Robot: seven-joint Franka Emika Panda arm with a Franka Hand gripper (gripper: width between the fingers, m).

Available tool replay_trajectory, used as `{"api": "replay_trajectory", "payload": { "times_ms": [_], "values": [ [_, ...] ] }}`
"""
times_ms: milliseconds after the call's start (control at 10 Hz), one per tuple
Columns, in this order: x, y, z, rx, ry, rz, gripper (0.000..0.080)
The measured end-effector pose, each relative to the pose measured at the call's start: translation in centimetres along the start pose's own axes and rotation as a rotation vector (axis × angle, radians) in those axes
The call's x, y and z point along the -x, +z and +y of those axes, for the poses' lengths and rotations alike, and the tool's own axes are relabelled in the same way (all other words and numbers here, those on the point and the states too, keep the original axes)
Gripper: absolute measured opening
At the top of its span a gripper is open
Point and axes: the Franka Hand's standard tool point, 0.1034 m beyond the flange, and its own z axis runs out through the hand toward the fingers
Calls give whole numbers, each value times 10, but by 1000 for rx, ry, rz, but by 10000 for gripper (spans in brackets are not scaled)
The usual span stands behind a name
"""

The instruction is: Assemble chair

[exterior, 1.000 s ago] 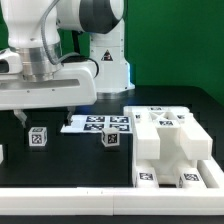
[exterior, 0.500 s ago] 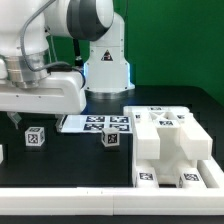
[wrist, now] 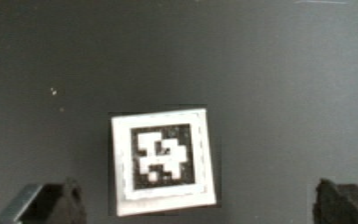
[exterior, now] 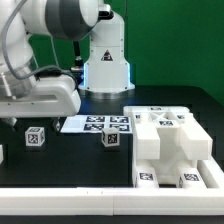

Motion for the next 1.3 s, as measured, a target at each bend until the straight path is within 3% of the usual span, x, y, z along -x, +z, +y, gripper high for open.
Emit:
{"api": "replay_trajectory", "payload": {
  "times_ms": [400, 600, 1000, 1300],
  "values": [
    [-2, 6, -3, -37, -13, -252, 649],
    [-19, -2, 12, -13, -24, -432, 649],
    [-22, 2, 11, -9, -13, -455, 649],
    [-12, 19, 12, 1, 42, -482, 649]
  ]
}}
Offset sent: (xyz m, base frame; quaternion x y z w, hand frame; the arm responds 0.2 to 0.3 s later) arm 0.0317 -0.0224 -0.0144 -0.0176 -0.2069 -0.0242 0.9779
